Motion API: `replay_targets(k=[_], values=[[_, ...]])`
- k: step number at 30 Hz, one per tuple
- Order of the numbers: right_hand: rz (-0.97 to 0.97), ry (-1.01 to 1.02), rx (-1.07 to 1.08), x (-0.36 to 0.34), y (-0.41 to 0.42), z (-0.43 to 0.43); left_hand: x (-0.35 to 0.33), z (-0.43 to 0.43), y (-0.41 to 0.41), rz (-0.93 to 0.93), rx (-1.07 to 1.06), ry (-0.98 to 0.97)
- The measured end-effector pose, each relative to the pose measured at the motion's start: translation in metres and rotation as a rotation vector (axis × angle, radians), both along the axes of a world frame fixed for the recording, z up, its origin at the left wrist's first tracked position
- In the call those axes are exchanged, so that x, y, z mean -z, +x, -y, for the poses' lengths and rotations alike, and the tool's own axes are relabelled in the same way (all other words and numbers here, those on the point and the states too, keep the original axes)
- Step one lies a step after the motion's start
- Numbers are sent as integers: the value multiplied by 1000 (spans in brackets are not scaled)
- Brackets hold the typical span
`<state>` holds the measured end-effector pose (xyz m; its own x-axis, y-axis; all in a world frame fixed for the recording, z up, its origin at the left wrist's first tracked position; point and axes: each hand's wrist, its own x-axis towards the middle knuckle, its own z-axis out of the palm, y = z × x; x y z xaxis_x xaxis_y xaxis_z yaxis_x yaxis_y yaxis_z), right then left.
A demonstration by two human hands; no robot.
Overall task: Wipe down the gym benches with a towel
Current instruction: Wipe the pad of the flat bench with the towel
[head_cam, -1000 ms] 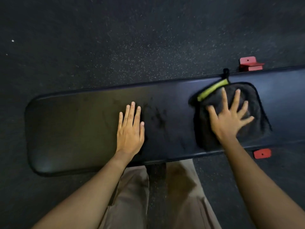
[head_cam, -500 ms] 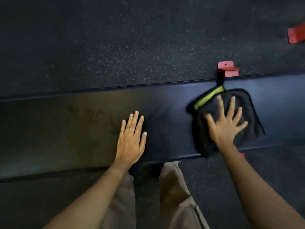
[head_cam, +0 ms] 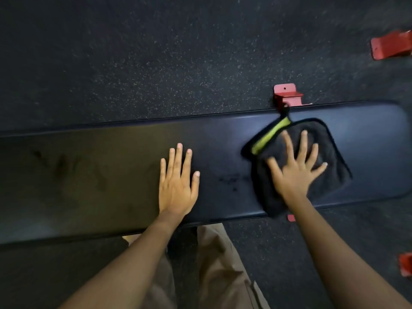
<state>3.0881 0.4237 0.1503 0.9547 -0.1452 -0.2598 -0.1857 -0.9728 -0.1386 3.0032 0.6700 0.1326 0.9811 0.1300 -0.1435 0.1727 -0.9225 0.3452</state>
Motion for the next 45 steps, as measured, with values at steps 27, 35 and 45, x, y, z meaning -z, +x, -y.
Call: replay_targets(k=[27,35,45], values=[[66,-37,-605,1,-53,35,0,-1,1,18,-4,29],[22,-14,-40,6,41,-48,2,-2,1,12,5,25],[29,-55,-241,0,-12,89,-8,27,15,29,74,-20]])
